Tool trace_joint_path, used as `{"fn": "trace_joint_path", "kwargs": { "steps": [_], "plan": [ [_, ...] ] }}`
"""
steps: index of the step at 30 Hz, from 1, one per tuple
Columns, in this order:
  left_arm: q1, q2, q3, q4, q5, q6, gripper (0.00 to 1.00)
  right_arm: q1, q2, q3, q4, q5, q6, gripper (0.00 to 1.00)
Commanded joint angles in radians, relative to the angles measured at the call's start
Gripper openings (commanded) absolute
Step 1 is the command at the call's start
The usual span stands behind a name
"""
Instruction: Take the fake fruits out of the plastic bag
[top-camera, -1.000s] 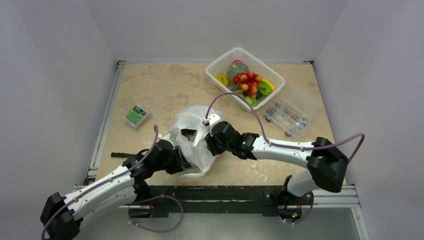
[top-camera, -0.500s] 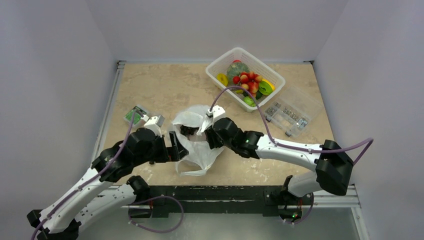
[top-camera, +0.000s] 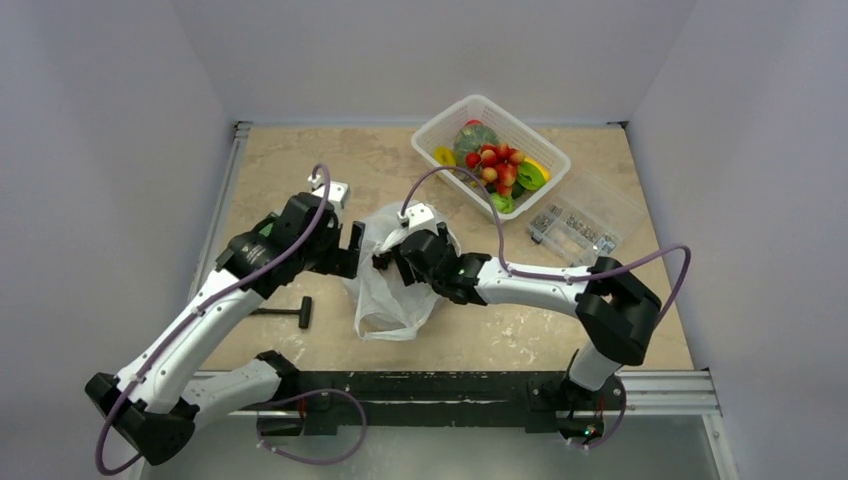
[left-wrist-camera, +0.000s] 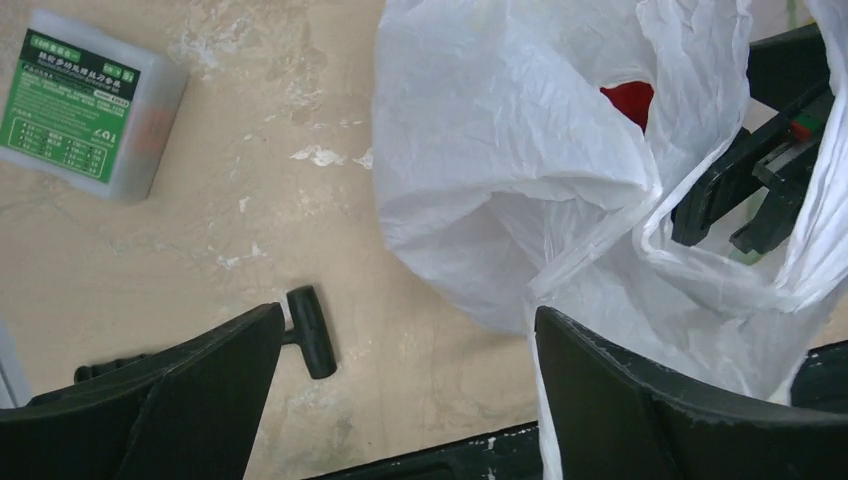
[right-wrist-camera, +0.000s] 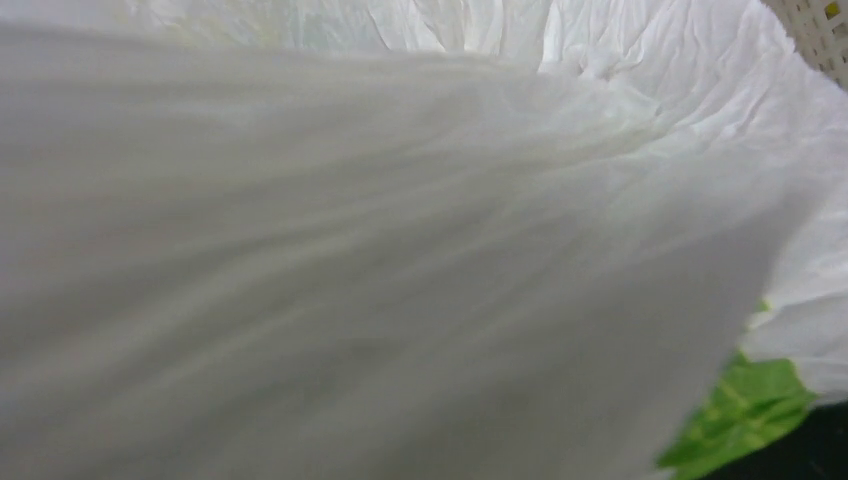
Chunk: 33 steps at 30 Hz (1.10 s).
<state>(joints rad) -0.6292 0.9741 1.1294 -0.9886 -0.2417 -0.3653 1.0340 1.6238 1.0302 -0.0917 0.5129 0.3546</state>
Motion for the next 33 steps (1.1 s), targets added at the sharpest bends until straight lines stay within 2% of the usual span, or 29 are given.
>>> {"fn": "trace_joint_path", "kwargs": {
  "steps": [1,5,8,11,14,17,19,23,24,26,29,31,33],
  "plan": [
    [0.046,0.055,0.028,0.095,0.095,0.151,0.94,-0.012,0.03,0.067,-0.009,0.086,0.0,0.72],
    [0.048,0.059,-0.015,0.219,0.226,0.187,1.0,-0.012,0.054,0.09,-0.05,0.104,0.014,0.78],
    [0.054,0.051,-0.008,0.231,0.347,0.176,1.0,-0.012,0.045,0.09,-0.072,0.125,0.029,0.81],
    [0.055,0.059,0.018,0.24,0.348,0.156,0.99,-0.012,0.006,0.075,-0.074,0.092,0.039,0.82],
    [0.055,0.127,0.064,0.178,0.252,0.146,0.82,-0.013,-0.049,0.058,-0.069,0.048,0.058,0.82],
    [0.055,0.132,0.015,0.207,0.255,0.138,0.69,-0.012,-0.117,0.018,-0.045,-0.001,0.069,0.8],
    [0.055,0.102,-0.042,0.26,0.295,0.143,0.68,-0.012,-0.159,-0.022,-0.003,-0.048,0.073,0.76],
    [0.055,0.084,-0.106,0.305,0.312,0.155,0.67,-0.012,-0.202,-0.049,-0.015,-0.066,0.073,0.76],
    [0.056,0.098,-0.105,0.298,0.289,0.156,0.63,-0.012,-0.212,-0.054,-0.025,-0.066,0.079,0.75],
    [0.056,0.132,-0.092,0.267,0.257,0.157,0.47,-0.012,-0.228,-0.08,-0.015,-0.07,0.084,0.74],
    [0.052,0.138,-0.095,0.257,0.262,0.163,0.14,-0.009,-0.235,-0.109,0.009,-0.091,0.075,0.68],
    [0.051,0.12,-0.1,0.245,0.274,0.154,0.06,-0.003,-0.234,-0.129,0.034,-0.097,0.067,0.63],
    [0.051,0.09,-0.093,0.209,0.315,0.134,0.07,-0.004,-0.24,-0.134,0.031,-0.098,0.08,0.6]
  ]
}}
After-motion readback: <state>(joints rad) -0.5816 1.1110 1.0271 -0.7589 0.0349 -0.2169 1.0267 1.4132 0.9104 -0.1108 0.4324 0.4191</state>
